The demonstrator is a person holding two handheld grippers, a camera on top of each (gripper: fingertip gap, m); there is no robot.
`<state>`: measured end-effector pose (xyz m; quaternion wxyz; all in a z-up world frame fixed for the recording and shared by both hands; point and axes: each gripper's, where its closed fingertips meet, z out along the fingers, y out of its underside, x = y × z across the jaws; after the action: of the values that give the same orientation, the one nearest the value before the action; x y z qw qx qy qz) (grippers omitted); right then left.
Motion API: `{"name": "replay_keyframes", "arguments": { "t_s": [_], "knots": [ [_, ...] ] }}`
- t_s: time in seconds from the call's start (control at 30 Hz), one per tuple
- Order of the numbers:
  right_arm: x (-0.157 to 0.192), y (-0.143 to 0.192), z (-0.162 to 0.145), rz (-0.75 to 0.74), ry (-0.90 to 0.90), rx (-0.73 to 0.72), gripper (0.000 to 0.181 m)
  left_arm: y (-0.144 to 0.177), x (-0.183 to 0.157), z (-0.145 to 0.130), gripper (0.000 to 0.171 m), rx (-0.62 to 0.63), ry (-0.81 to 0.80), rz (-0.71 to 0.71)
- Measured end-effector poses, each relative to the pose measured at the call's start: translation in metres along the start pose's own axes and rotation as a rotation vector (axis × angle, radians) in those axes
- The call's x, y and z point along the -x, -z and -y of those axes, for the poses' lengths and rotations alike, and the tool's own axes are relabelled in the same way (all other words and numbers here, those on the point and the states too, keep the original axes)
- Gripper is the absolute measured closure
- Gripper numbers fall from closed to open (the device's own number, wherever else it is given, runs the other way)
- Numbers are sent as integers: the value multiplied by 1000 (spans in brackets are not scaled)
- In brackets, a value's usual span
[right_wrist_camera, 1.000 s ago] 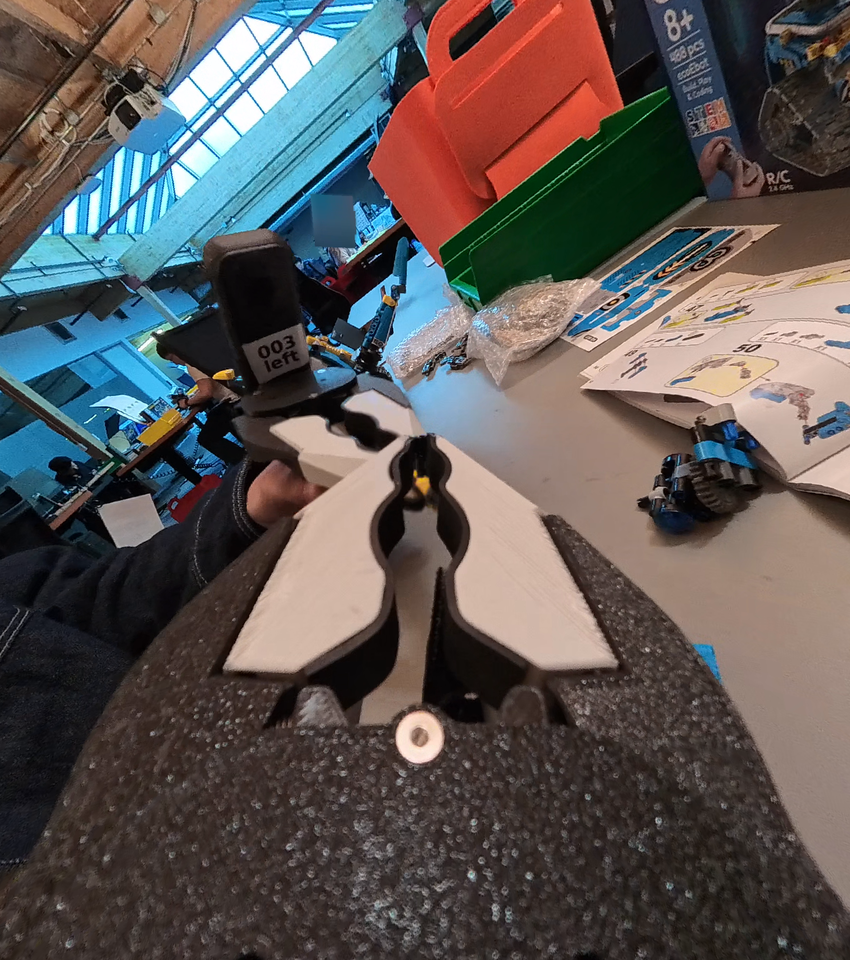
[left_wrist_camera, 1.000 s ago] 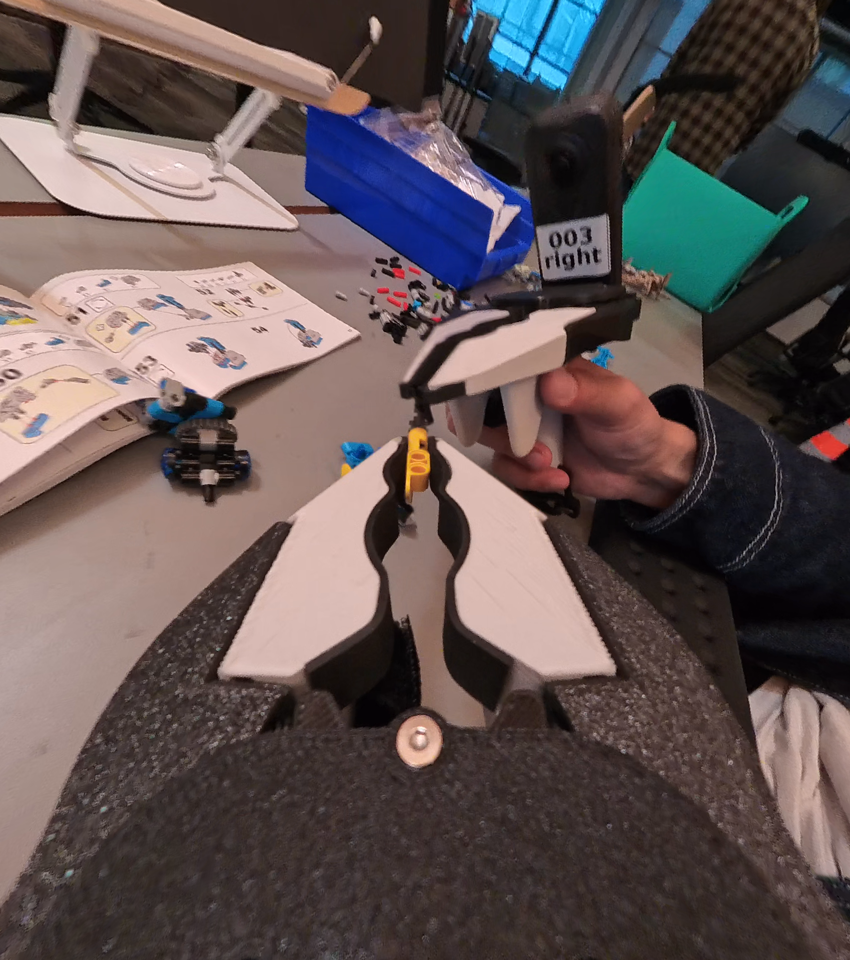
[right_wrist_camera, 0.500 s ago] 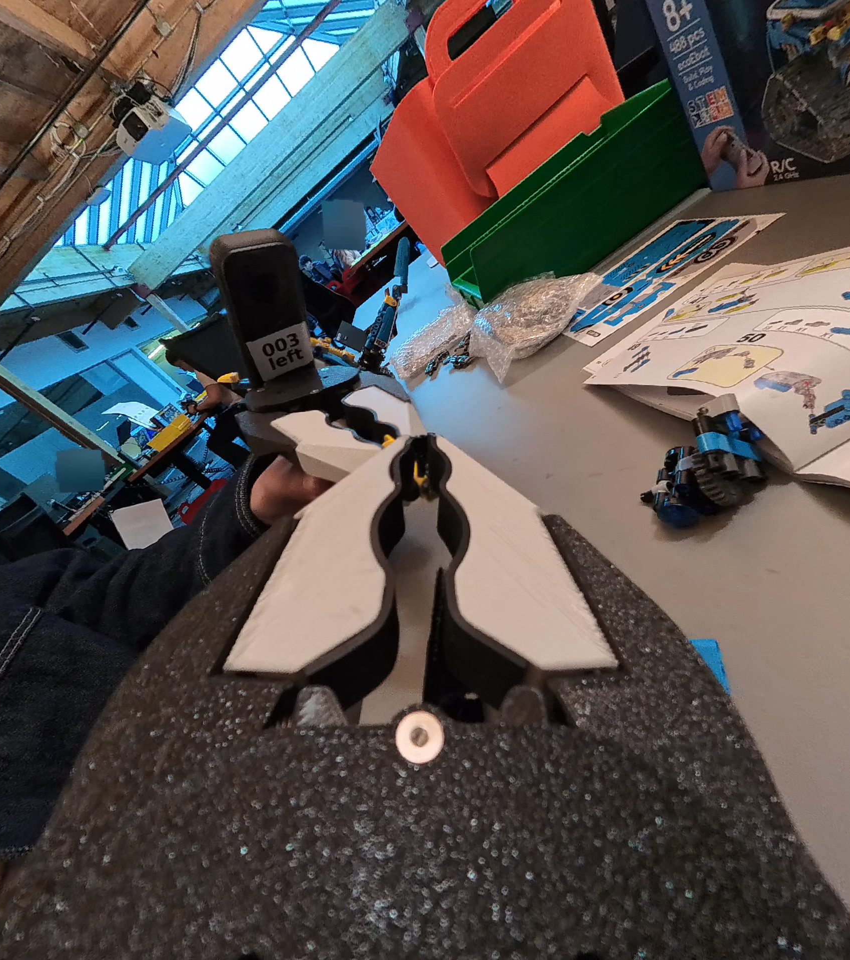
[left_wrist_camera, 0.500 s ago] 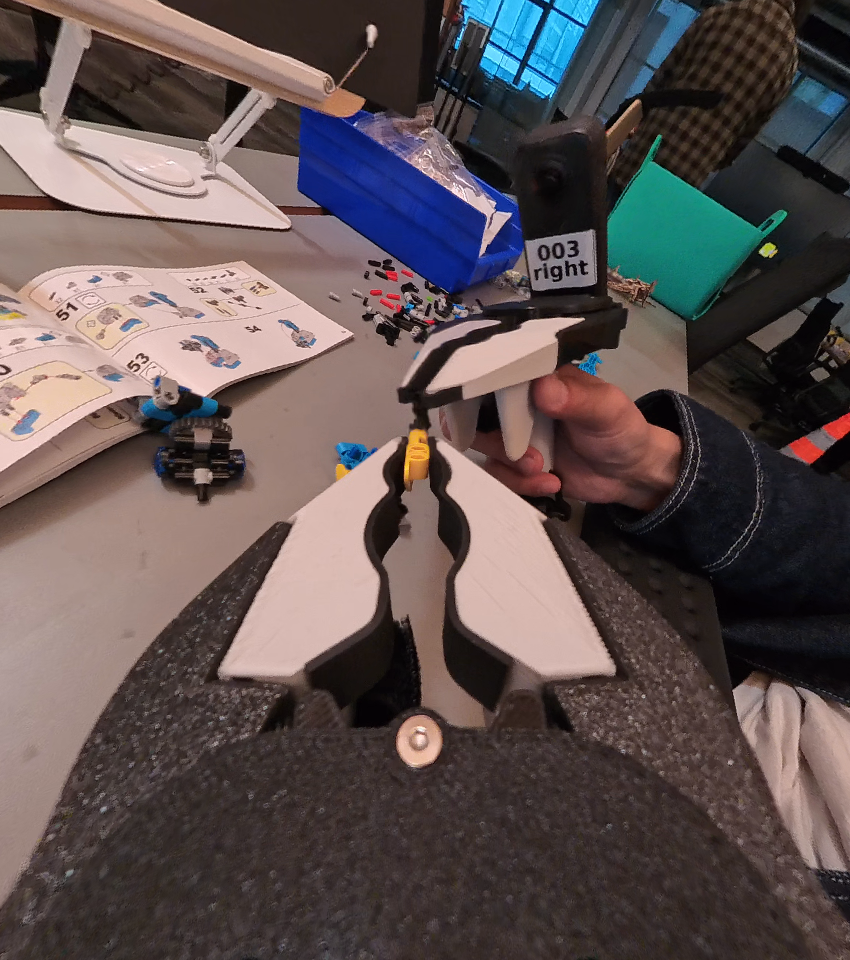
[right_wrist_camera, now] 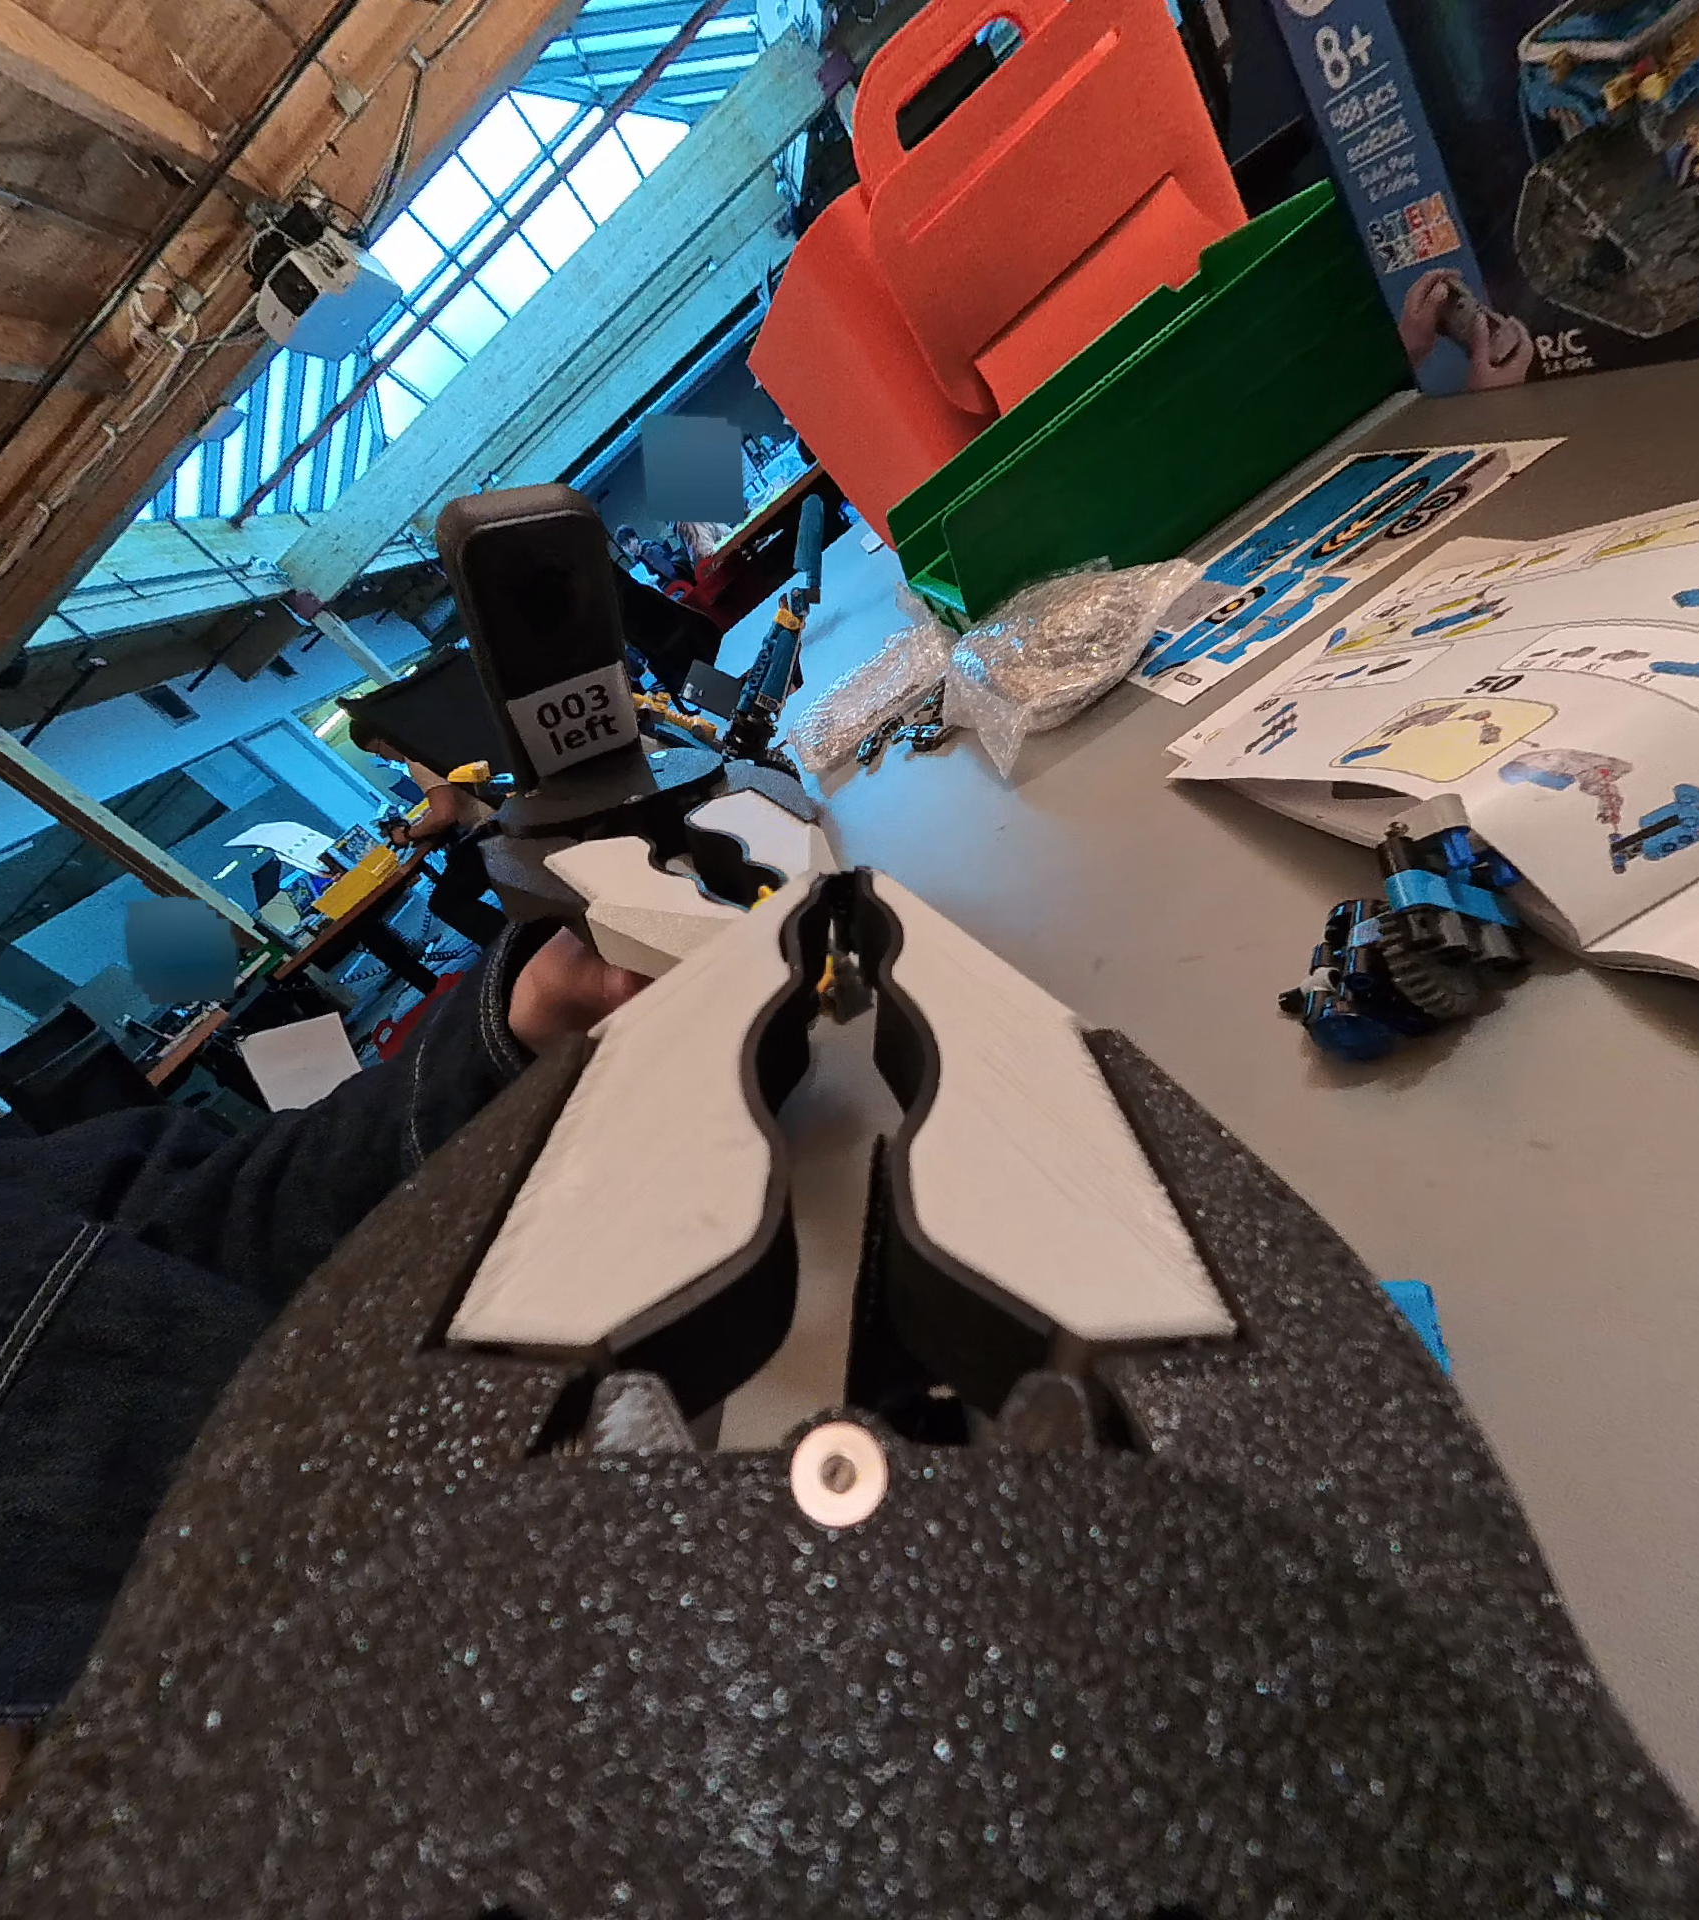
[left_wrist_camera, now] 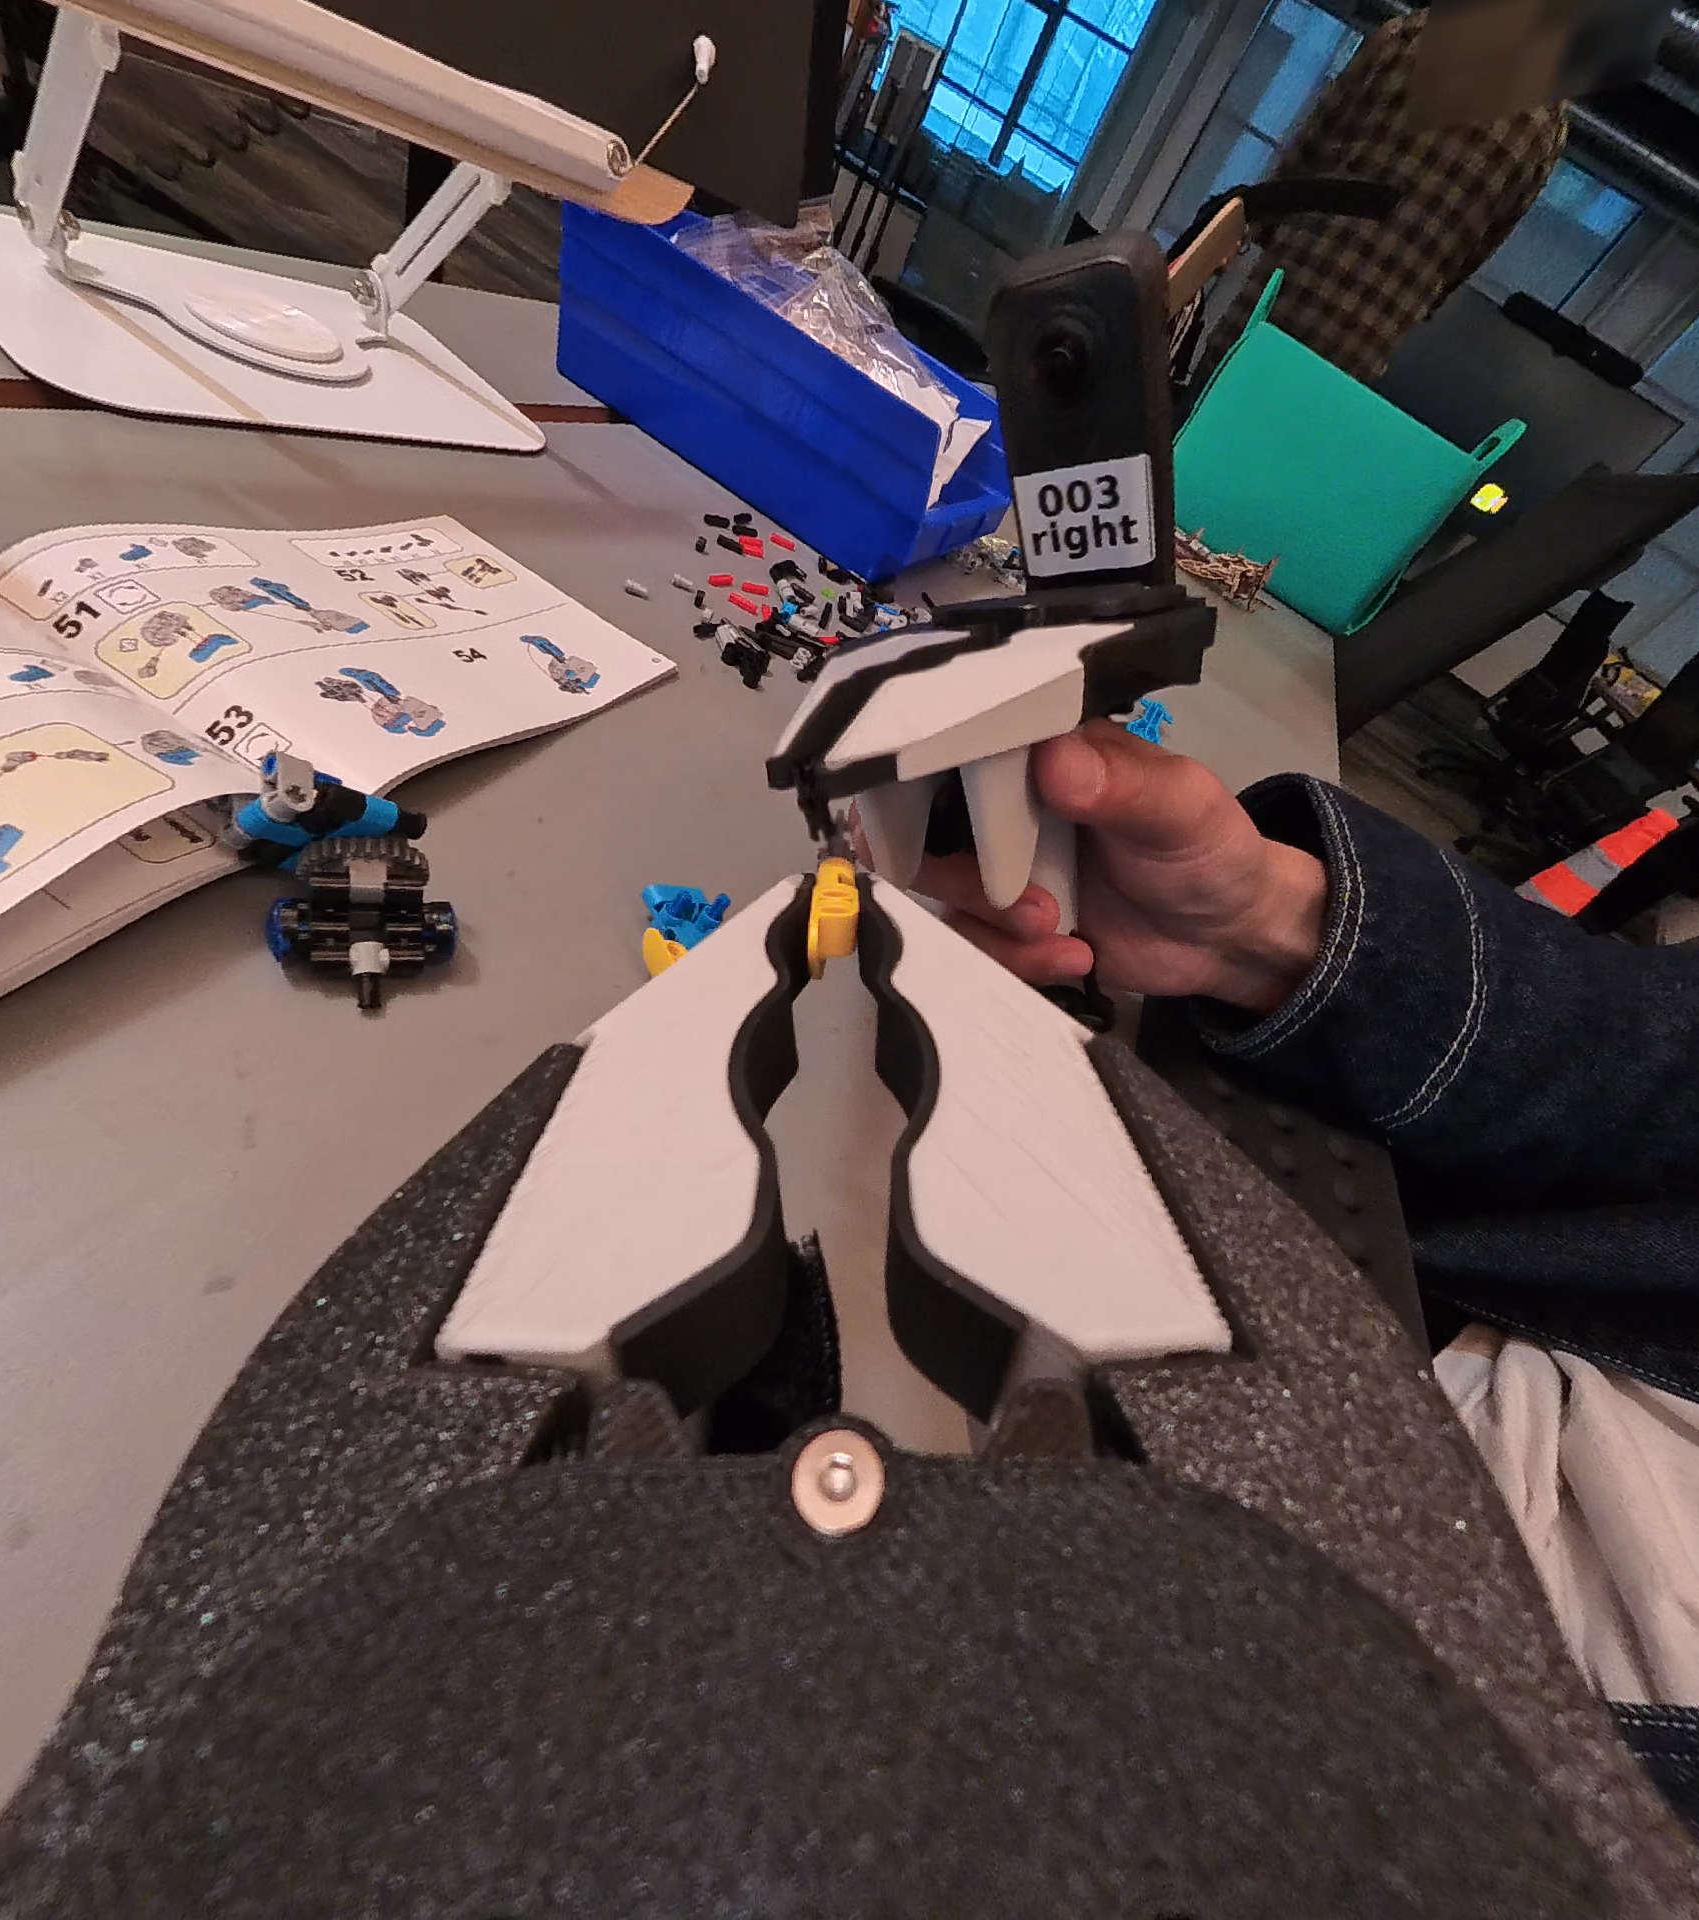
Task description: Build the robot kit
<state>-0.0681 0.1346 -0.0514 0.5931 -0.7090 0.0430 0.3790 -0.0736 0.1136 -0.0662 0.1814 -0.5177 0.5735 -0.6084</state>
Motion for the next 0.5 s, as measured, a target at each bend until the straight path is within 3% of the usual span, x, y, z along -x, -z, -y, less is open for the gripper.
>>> {"name": "replay_keyframes", "arguments": {
  "t_s": [0.4, 0.5],
  "knots": [
    [0, 4, 3, -8, 2, -16, 178, 2, 6, -2, 164, 10, 6, 24],
    [1, 18, 12, -30, 24, -37, 178, 6, 12, 0, 164, -2, 0, 63]
  ]
}}
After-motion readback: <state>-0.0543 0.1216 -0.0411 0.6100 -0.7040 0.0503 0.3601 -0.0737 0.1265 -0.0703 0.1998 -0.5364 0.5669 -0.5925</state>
